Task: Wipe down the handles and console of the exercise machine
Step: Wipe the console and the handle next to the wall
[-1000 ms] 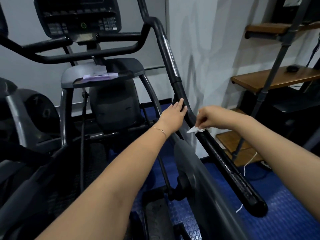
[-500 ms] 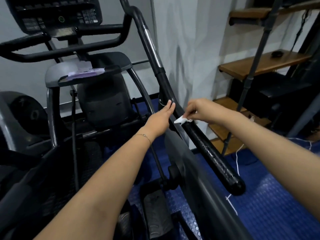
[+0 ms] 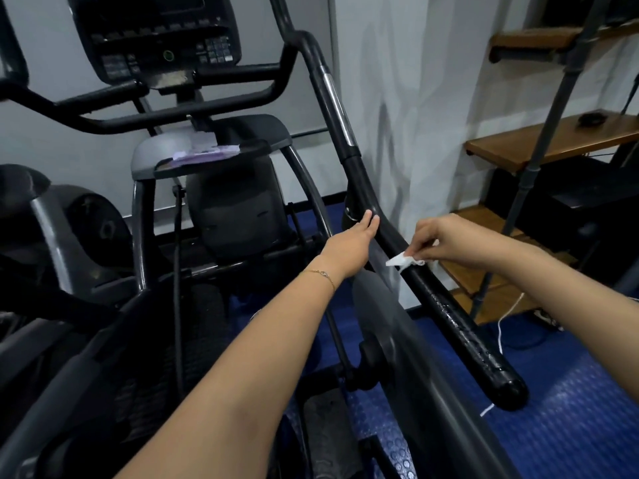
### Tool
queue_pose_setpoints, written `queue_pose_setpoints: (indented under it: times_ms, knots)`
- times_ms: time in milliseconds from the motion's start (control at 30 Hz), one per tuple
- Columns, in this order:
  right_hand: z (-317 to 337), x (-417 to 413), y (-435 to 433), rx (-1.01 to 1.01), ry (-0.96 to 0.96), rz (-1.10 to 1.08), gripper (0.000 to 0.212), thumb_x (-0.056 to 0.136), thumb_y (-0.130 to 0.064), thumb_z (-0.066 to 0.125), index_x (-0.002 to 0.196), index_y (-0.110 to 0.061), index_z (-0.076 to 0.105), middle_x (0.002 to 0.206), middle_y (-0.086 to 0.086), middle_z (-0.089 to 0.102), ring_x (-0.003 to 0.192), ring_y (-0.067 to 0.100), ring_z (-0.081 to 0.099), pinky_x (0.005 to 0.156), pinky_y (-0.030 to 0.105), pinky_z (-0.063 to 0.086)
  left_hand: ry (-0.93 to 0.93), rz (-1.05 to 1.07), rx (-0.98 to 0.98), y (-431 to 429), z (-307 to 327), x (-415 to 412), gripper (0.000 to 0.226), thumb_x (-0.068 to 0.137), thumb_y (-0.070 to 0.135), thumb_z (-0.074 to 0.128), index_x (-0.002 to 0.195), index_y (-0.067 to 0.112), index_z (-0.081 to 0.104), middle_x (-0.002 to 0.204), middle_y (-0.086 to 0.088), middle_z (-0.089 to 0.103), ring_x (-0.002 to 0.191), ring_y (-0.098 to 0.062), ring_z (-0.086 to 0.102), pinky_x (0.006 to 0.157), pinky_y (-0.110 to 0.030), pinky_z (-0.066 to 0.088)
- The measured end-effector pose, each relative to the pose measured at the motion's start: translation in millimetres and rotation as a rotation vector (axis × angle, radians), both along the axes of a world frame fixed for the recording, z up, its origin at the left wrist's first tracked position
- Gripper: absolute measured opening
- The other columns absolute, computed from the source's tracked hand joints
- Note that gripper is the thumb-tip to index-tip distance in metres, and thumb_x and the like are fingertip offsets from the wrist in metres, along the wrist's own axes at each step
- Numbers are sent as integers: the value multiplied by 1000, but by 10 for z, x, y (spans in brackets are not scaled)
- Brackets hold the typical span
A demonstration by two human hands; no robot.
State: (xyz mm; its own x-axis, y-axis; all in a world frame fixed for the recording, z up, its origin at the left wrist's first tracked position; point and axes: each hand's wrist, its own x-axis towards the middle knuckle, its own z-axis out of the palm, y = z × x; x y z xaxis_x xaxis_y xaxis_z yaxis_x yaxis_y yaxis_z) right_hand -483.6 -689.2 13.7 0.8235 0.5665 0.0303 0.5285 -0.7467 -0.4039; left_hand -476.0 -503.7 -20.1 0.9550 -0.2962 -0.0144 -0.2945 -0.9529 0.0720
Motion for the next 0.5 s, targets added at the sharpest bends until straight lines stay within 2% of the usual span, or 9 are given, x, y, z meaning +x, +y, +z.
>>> queue_pose_setpoints:
  times_ms: [133, 233, 300, 400, 500]
  knots:
    - [-53, 58, 67, -13, -84, -19, 17, 83, -8, 65, 98, -10, 73, 87, -2, 55, 91, 22, 60, 82, 30, 44, 17, 10, -2, -10, -22, 15, 80, 86, -11, 36, 152, 19, 3, 159, 4, -5, 102, -26, 58, 58, -29, 37]
    - [29, 54, -20, 2, 64, 27, 15, 82, -6, 66, 95, -9, 73, 83, -3, 55, 87, 22, 61, 81, 30, 47, 28, 18, 30, -36, 53, -9, 77, 88, -9, 35, 152, 19, 3, 159, 3, -4, 102, -27, 57, 60, -30, 38]
    - [50, 58, -22, -2, 85, 35, 16, 82, -6, 66, 95, -11, 73, 84, -3, 55, 84, 20, 60, 76, 25, 48, 34, 18, 65, -49, 88, -25, 76, 88, -8, 34, 152, 18, 3, 160, 3, -4, 109, -28, 55, 63, -31, 38]
    - [-7, 61, 45, 26, -37, -17, 17, 83, -8, 65, 98, -12, 72, 85, -5, 51, 81, 12, 53, 63, 11, 38, 37, 21, 83, -52, 97, -30, 77, 87, -9, 34, 152, 18, 3, 160, 3, -4, 102, -31, 58, 60, -32, 37]
    - [-91, -18, -34, 79, -48, -25, 16, 82, -7, 66, 96, -10, 73, 83, -6, 52, 80, 10, 52, 63, 13, 37, 46, 28, 86, -59, 76, -24, 79, 86, -10, 34, 152, 19, 2, 159, 4, -5, 99, -32, 59, 55, -31, 35]
